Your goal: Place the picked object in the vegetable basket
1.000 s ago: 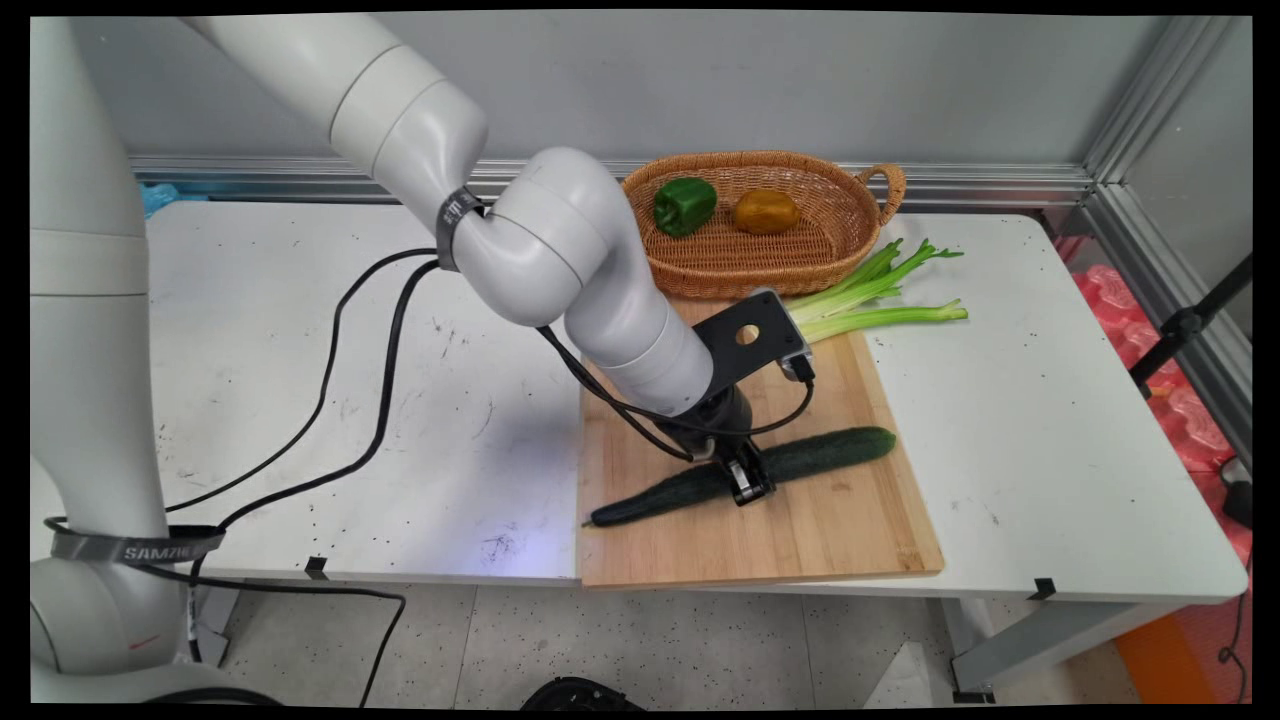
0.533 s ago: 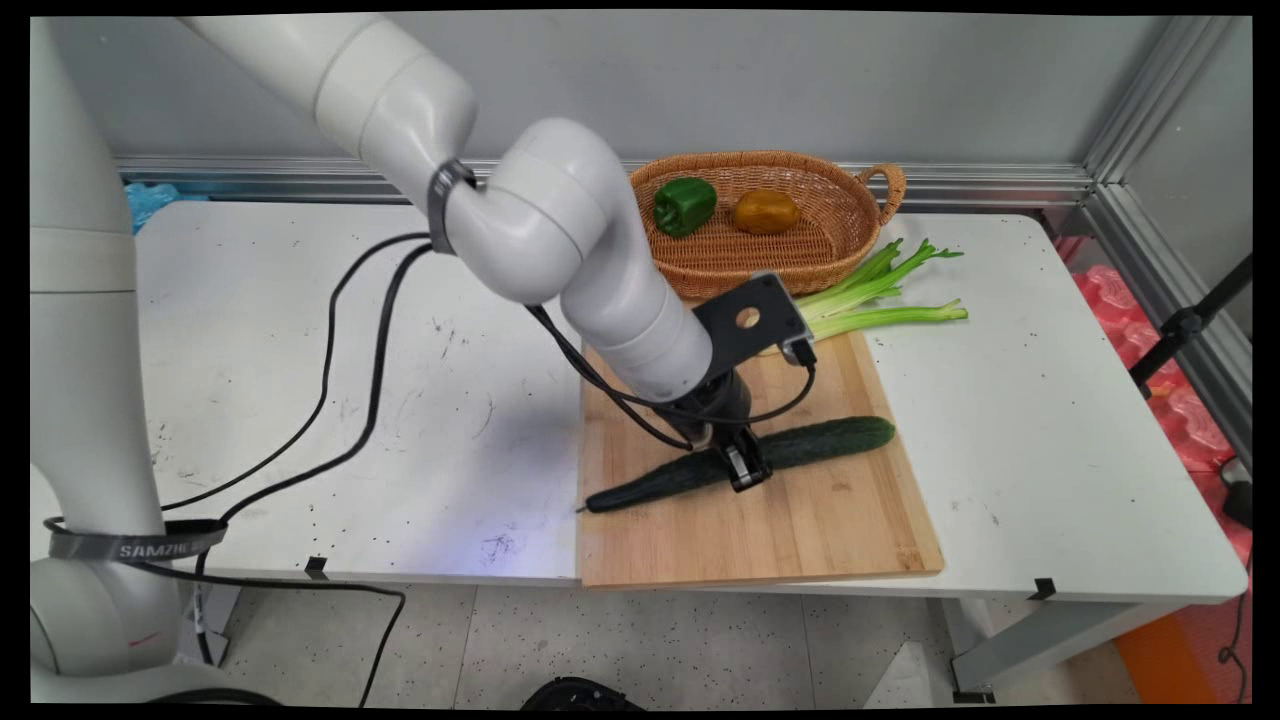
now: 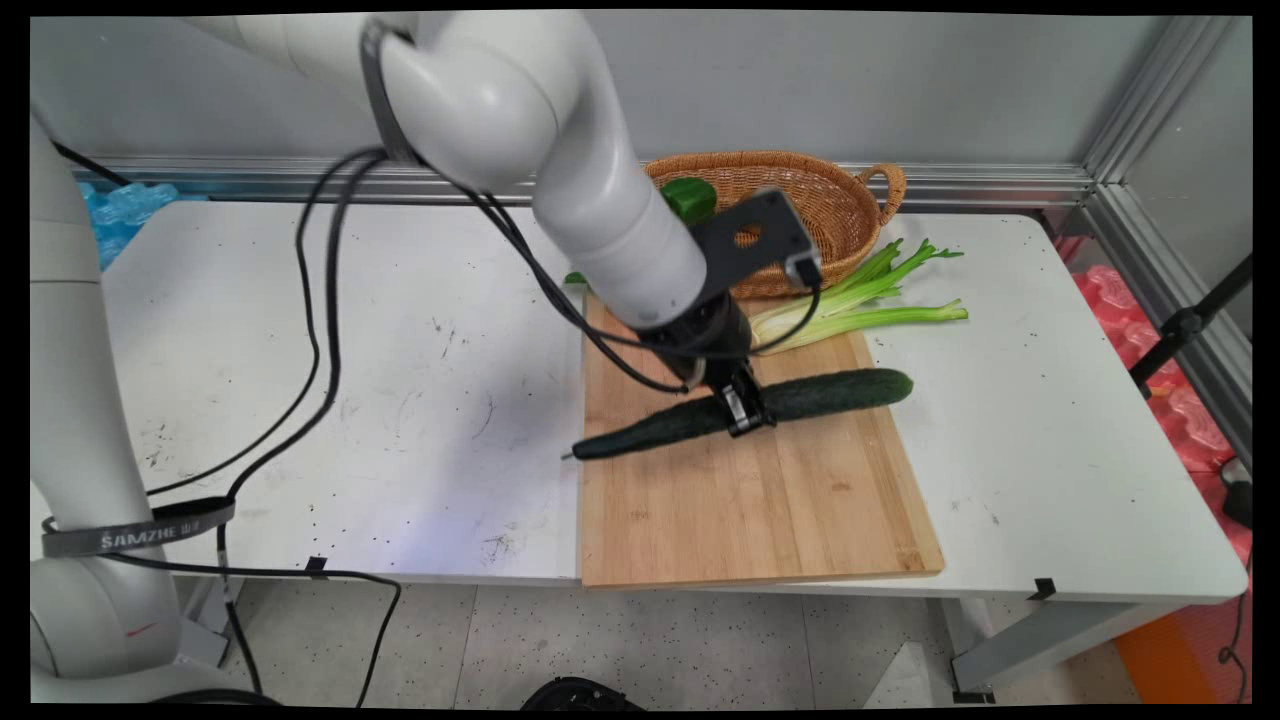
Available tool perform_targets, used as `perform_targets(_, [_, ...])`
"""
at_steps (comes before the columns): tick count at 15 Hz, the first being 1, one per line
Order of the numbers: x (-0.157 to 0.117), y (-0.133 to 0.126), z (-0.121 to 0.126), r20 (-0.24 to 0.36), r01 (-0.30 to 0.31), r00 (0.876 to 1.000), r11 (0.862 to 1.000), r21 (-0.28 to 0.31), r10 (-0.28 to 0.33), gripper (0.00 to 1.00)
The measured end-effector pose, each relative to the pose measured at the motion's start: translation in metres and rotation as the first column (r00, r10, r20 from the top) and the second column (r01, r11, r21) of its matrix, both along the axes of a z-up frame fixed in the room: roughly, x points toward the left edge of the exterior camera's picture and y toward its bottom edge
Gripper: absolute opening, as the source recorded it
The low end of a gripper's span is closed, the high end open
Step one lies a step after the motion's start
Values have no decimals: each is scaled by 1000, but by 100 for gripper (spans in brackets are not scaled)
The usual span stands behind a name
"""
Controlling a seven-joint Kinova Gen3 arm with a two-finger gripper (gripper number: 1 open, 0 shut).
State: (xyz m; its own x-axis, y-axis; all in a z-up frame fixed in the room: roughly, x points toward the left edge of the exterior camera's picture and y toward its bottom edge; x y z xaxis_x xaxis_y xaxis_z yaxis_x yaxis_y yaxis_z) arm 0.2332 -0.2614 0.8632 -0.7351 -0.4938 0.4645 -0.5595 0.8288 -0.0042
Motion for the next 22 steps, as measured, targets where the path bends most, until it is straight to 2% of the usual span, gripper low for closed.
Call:
perform_targets(4, [6, -4, 44, -15, 42, 999, 999, -12, -42, 0])
perform_targets(9, [23, -17, 89, -7, 58, 998, 998, -29, -59, 0])
perform_targets(15, [52, -58, 121, 13, -4, 1000, 998, -70, 5, 0])
perform_targets(22, [80, -120, 127, 55, -85, 994, 987, -134, 93, 0])
